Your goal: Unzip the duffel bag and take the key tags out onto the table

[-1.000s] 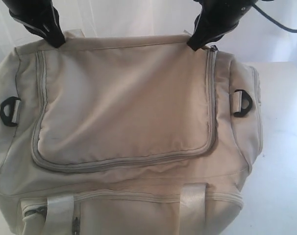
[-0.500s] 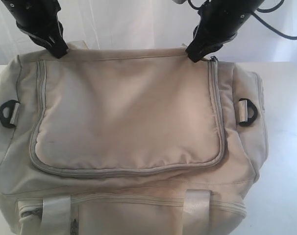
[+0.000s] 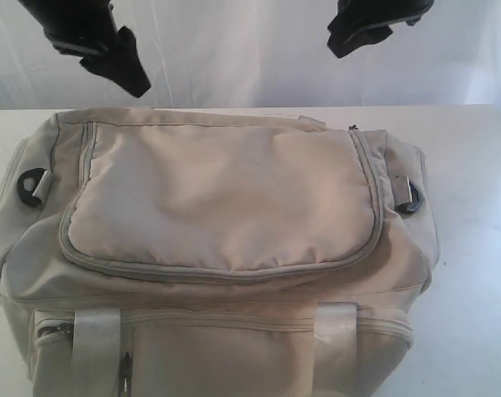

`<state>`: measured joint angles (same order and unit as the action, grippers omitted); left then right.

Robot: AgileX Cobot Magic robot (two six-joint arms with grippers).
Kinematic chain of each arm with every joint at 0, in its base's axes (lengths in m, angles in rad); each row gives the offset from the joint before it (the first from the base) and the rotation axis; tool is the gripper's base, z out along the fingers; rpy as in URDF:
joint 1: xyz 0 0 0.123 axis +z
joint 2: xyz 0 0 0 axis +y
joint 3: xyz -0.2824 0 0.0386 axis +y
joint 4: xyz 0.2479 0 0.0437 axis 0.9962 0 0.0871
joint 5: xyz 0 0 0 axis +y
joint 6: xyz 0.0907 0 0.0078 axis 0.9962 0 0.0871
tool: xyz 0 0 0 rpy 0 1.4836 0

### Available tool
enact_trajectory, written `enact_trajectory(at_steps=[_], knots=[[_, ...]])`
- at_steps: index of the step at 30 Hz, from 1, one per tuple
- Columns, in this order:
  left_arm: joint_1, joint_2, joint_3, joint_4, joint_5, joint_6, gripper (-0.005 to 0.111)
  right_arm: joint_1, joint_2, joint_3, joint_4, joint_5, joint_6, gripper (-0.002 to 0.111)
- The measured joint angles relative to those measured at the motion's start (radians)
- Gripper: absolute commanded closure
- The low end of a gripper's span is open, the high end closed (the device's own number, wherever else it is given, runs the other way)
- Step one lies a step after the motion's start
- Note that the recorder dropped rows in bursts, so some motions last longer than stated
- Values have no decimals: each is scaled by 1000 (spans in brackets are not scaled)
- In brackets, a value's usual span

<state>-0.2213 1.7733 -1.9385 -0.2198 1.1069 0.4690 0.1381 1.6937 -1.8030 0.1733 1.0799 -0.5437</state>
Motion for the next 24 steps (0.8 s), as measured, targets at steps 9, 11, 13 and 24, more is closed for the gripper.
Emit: enact_trajectory(at_steps=[9,11,13,24], knots=[[-60,62,-6,-194,-18,0,45,-181,61,0,2,8,114,85],[-66,97,-28,-228,-18,2,45,-235,99,0,63,20,110,90],[-68,132,-58,-267,-18,6,45,-283,138,0,109,38,108,96],[-68,201,-151,-361,23,40,45,-336,373,0,279,116,27,105]])
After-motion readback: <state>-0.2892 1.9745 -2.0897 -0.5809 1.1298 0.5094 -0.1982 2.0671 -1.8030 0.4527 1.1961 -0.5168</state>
